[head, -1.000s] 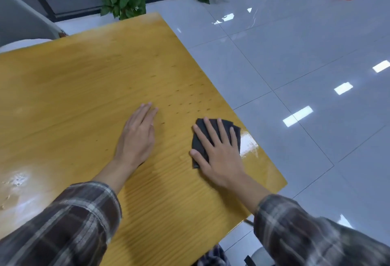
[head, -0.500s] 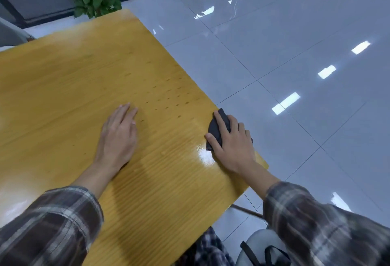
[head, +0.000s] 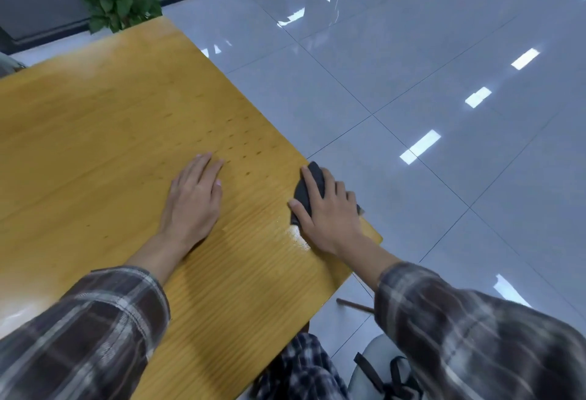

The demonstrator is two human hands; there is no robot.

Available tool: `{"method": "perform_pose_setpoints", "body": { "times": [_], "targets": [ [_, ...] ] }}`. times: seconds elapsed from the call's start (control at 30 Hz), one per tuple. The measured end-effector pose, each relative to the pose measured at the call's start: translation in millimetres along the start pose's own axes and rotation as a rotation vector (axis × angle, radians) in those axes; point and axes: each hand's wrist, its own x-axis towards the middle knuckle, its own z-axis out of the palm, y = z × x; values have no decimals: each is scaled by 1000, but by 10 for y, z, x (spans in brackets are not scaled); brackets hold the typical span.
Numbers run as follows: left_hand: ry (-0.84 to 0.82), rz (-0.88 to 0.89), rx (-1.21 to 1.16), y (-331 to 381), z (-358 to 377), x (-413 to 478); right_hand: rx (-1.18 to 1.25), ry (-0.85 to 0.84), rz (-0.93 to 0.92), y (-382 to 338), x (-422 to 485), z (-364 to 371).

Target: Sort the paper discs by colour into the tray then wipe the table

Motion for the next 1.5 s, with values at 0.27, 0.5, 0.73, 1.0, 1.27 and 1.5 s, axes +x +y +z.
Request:
{"method": "perform_pose_setpoints", "body": {
  "times": [0.27, 0.5, 0.73, 1.0, 1.27, 1.5],
  "targets": [
    [-27, 4, 26, -120, -138, -46, 7, 2, -77, 60, -21, -12],
    [-42, -11, 37, -229, -208, 5, -18, -13, -136, 135, -256, -10],
    [-18, -91, 76, -621, -316, 250, -56, -40, -254, -483, 750, -22],
    [33, -242, 112, -1285, -470, 759, -53, -93, -423, -1319, 2164, -104],
    [112, -339, 91, -1570, -521, 1338, -76, -102, -608, -1990, 3414, -154],
    [179, -327, 81, -1645, -445, 1378, -96, -97, -712, -2575, 4290, -173]
  ]
}}
